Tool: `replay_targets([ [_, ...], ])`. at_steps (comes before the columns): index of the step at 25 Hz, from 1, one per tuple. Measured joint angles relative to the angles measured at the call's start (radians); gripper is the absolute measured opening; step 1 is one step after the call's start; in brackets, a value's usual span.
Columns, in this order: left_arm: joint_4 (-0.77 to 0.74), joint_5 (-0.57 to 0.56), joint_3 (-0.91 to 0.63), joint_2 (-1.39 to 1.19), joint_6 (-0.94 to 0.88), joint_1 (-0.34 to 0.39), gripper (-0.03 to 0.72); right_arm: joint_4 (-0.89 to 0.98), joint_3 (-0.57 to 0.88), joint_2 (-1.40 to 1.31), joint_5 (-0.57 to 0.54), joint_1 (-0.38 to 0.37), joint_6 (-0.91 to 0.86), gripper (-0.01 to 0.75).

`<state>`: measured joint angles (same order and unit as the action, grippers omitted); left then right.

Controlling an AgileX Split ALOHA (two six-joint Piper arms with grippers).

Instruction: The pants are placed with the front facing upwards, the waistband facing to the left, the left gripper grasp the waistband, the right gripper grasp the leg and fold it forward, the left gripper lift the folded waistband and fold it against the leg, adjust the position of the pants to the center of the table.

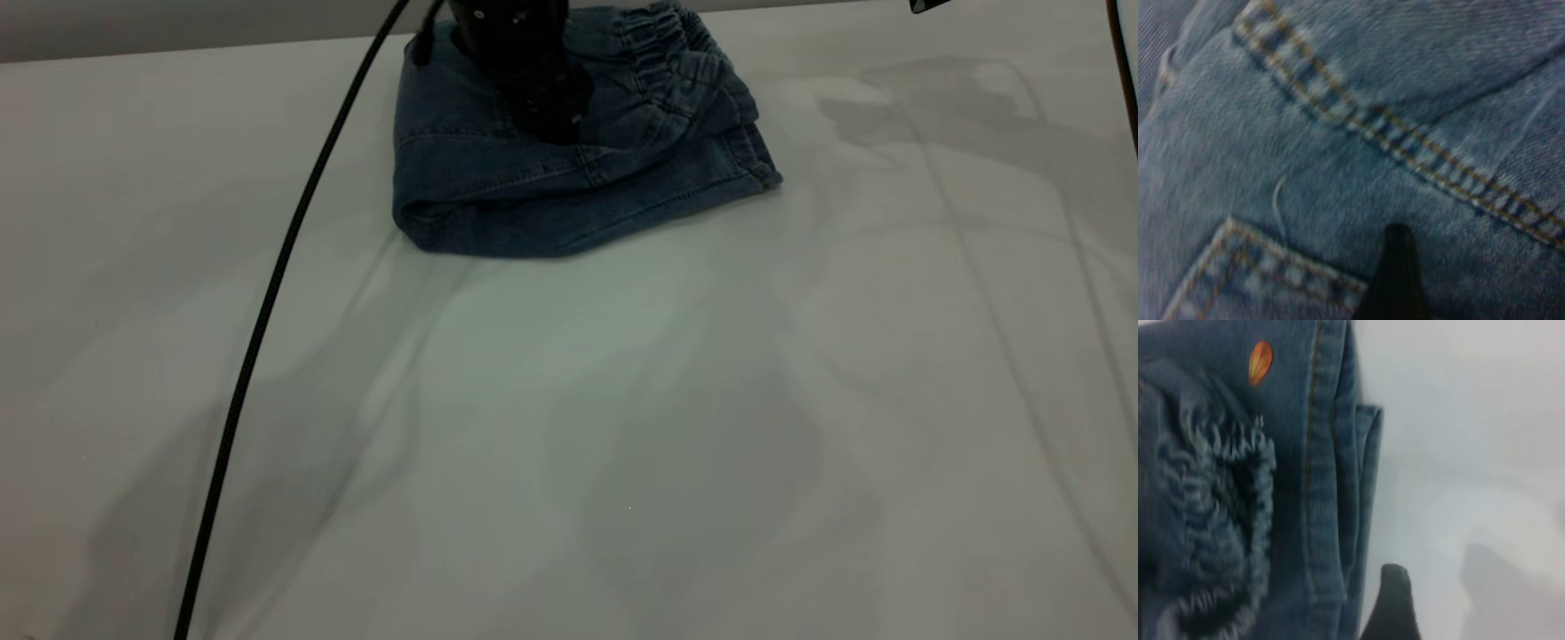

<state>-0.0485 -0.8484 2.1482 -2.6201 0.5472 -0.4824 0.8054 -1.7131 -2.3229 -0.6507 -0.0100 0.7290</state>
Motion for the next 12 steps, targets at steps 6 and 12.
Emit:
replay_targets([
  [6, 0.035, -0.112, 0.0, 0.0, 0.124, -0.039, 0.564, 0.001, 0.0, 0.0, 0.014, 0.0, 0.008, 0.514],
  [12, 0.061, -0.185, 0.0, 0.0, 0.24, -0.041, 0.564, 0.0, -0.01, 0.0, 0.026, 0.0, 0.014, 0.514],
])
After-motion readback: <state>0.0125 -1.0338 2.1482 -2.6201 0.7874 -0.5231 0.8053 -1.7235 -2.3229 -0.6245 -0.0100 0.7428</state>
